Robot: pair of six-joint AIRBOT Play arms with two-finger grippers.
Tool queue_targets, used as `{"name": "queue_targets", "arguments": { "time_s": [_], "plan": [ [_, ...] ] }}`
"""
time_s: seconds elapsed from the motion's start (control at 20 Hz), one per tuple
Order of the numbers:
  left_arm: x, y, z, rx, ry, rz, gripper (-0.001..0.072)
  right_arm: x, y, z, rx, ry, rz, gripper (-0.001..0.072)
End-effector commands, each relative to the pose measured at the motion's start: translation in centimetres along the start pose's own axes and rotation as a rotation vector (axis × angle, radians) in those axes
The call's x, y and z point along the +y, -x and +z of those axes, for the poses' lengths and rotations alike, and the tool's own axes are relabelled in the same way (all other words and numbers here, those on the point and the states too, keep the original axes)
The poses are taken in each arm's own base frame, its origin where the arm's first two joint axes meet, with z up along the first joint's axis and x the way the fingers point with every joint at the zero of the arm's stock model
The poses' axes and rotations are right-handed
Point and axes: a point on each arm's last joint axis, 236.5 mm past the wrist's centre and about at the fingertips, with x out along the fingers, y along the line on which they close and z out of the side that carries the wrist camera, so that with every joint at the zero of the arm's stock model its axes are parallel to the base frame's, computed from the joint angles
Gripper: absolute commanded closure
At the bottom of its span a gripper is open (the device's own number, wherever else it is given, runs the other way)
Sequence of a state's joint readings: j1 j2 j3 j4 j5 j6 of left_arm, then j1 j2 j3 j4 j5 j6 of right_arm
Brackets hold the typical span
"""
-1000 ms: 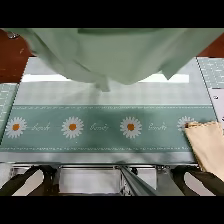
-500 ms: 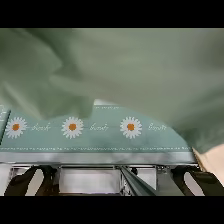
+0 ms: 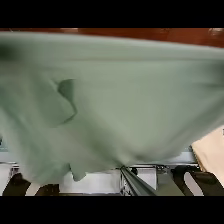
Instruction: Fold the shirts.
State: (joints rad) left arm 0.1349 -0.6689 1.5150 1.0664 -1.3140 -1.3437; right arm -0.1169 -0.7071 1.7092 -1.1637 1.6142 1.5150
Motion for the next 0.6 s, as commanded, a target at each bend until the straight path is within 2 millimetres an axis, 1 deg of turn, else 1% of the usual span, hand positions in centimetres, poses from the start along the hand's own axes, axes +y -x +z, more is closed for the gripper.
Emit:
{"name": "queue_targets", "arguments": {
  "time_s": [0.0, 0.05, 0.1, 0.15, 0.25, 0.3, 0.4, 0.45, 0.55],
  "plan": [
    [4.4, -10.0, -6.7, 0.18, 0.161, -0.007, 0.0686, -3.2, -10.6, -4.1, 0.13, -0.115, 0.053, 0.0679],
    [5.4, -12.6, -8.4, 0.223, 0.195, -0.006, 0.0686, -4.7, -14.0, -5.3, 0.162, -0.159, 0.045, 0.0679],
    [6.2, -15.1, -9.8, 0.263, 0.221, -0.007, 0.0686, -6.2, -17.1, -6.1, 0.185, -0.199, 0.033, 0.0679],
    [6.9, -17.7, -11.1, 0.298, 0.243, -0.01, 0.0685, -7.7, -19.9, -6.5, 0.205, -0.222, 0.021, 0.0679],
    [8.3, -22.6, -12.9, 0.319, 0.275, 0.004, 0.0685, -10.3, -25.5, -6.3, 0.212, -0.283, 0.005, 0.0679],
    [9.0, -24.9, -13.6, 0.313, 0.294, 0.015, 0.0685, -11.2, -28.1, -6.2, 0.219, -0.315, 0.012, 0.0679],
    [10.3, -28.6, -14.9, 0.288, 0.35, 0.032, 0.0685, -12.3, -33.0, -5.4, 0.226, -0.382, 0.049, 0.0678],
    [10.7, -30.1, -15.4, 0.274, 0.392, 0.034, 0.0685, -12.7, -35.3, -5.0, 0.23, -0.417, 0.073, 0.0678],
    [11.5, -32.4, -16.7, 0.262, 0.472, 0.038, 0.0685, -13.1, -39.1, -4.7, 0.246, -0.498, 0.124, 0.0672]
  ]
}}
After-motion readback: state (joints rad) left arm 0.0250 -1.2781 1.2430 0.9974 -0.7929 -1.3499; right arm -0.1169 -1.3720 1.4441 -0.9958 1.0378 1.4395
